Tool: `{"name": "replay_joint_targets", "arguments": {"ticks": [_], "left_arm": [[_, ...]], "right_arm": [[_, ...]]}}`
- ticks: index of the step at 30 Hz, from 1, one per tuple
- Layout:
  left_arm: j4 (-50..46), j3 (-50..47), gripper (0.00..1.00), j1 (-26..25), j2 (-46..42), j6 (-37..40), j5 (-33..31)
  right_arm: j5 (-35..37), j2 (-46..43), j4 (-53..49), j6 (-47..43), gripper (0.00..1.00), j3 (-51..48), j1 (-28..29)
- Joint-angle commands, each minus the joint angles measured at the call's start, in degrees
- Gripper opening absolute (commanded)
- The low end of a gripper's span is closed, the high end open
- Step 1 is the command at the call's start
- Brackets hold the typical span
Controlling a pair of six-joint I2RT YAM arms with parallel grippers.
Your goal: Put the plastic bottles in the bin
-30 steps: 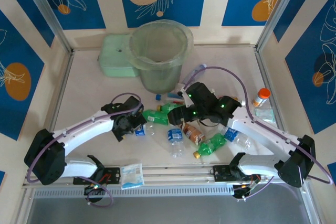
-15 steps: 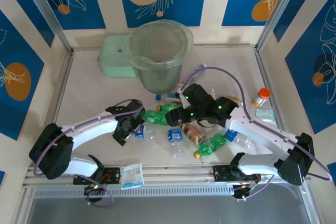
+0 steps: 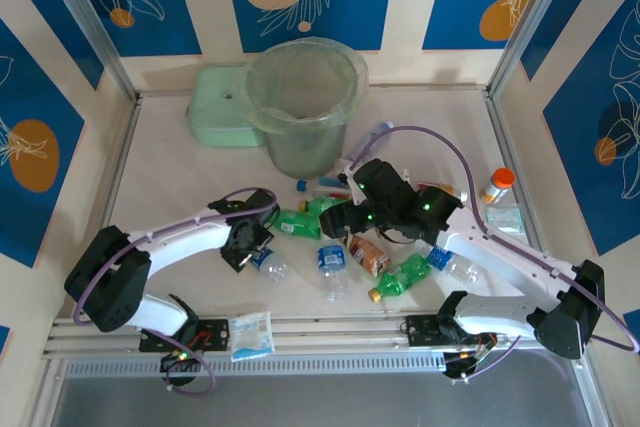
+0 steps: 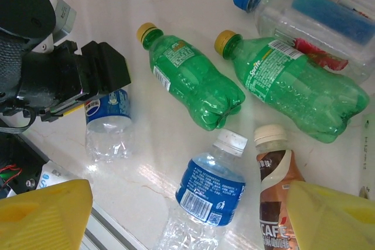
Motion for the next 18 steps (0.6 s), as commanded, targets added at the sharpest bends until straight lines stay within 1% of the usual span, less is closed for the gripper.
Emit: {"name": "replay_joint_targets", "arguments": {"ticks": [1,4,5,8,11,13,18], "left_arm": [[-2.48,1.3,0.71,0.13,1.22,1.1,-1.26],[-2.22,2.12,0.72,0.11,2.84,2.87,-1.22],[-2.48,2.7,0.7,0.11,3.42,3.71,-1.2],[-4.05,4.0,0.55,0.02,3.28,5.96,-1.59],[-6.62,5.03,0.49,-0.05,-0.45,9.27,-3.08],[-10.21,6.48,0.49,-0.02,-3.27,11.2,-4.9],[-17.98,10.74,0.47,-0.12,-10.64,16.95,-5.41]], "right_arm": [[1.26,-1.49,-0.41,-0.07,0.87,1.7,-0.58],[1.17,-2.11,-0.62,-0.14,0.87,1.89,-1.06],[1.17,-2.24,-0.71,-0.07,0.87,1.89,-1.19],[1.73,-2.8,-1.07,0.19,0.87,1.72,-1.65],[1.94,-4.32,-1.16,0.5,0.87,1.2,-2.57],[1.95,-5.76,-1.03,0.88,0.87,0.72,-3.95],[0.57,-9.89,-1.47,2.42,0.86,-0.04,-10.67]]}}
